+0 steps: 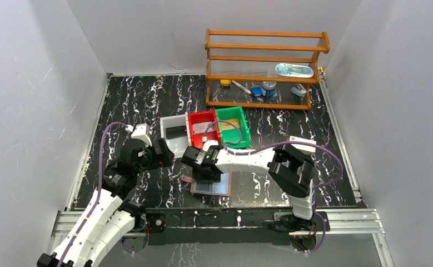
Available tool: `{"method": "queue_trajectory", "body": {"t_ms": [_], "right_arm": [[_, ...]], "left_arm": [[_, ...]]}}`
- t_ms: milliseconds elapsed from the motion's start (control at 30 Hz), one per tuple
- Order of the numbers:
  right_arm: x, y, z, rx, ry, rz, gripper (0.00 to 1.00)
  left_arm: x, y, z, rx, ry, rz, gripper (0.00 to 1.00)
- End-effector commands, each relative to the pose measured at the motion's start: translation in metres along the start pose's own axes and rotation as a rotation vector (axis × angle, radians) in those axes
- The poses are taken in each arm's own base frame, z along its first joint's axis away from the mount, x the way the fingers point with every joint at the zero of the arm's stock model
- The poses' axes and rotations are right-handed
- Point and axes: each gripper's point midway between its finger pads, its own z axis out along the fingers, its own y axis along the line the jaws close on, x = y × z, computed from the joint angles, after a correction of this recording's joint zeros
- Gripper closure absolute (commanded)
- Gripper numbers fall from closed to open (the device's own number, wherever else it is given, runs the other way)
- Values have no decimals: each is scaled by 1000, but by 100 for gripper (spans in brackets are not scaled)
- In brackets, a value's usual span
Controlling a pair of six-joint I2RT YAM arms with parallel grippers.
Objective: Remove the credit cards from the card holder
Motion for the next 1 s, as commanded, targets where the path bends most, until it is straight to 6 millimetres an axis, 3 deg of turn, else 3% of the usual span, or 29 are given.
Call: {"method": "queue_trajectory", "body": {"t_ms": [0,167,533,833,967], "right_arm": [[-21,7,-27,-23,-75,-12,30],[-27,18,-33,-25,-100,-23,25],[-13,1,-3,113,-53,-36,24],[4,2,8,22,4,-22,28],[5,6,6,-13,22,-15,25]], "left_arm": [[-3,-3,-1,21,-14,9,6],[-8,2,-5,1,-49,22,4],[-12,7,-7,-21,-83,13,4],[-11,7,-7,-22,-78,13,4],[-11,6,-6,-21,-75,14,4]]}}
